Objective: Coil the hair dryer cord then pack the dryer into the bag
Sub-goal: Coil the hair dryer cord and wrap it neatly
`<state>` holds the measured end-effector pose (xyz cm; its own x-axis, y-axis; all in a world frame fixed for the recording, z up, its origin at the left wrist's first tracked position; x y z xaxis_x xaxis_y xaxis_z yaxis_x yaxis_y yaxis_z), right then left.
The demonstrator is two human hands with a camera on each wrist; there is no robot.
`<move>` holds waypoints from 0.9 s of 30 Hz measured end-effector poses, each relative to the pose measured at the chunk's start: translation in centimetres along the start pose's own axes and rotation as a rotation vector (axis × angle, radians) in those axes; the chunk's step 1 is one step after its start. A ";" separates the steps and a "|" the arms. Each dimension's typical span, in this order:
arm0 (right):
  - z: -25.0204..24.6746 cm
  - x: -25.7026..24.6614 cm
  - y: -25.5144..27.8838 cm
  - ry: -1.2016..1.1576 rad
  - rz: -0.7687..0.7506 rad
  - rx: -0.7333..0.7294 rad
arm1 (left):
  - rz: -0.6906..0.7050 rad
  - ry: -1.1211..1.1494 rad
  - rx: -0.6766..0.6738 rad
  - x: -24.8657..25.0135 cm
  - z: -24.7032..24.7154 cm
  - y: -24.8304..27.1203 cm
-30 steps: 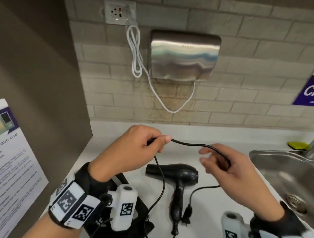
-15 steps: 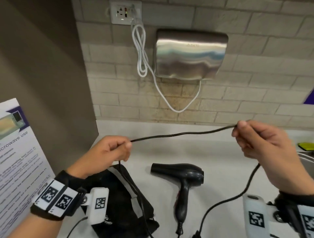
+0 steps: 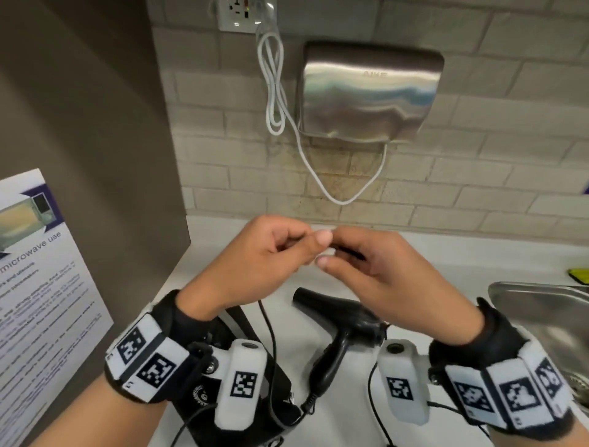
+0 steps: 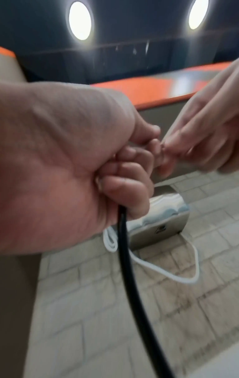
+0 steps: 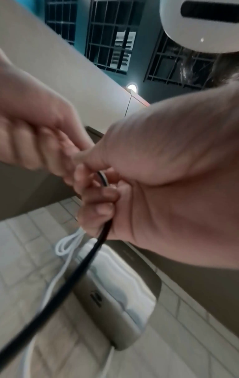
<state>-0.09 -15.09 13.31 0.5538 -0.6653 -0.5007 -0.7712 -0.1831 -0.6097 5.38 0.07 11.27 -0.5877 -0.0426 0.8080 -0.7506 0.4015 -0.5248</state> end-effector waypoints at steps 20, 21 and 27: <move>3.4 4.2 3.1 0.194 -0.090 -0.161 | -0.254 0.113 0.009 -5.3 3.1 3.5; 2.8 3.8 2.5 0.196 -0.110 -0.129 | -0.261 0.166 0.007 -5.0 2.8 3.2; -1.0 1.2 0.2 0.175 -0.199 -0.081 | -0.294 0.257 -0.060 -8.0 2.7 5.5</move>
<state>0.04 -16.66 13.24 0.6401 -0.7238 -0.2577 -0.6788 -0.3757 -0.6309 5.17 0.16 1.23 -0.2498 0.0634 0.9662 -0.8523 0.4592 -0.2505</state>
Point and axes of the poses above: each hand's wrist, its own y-axis away from the middle knuckle, its own z-axis out of the palm, x = y × z, the point moved 3 cm from there along -y, towards the middle knuckle, and after that the axes turned 13 degrees about x, right-handed, at the moved point
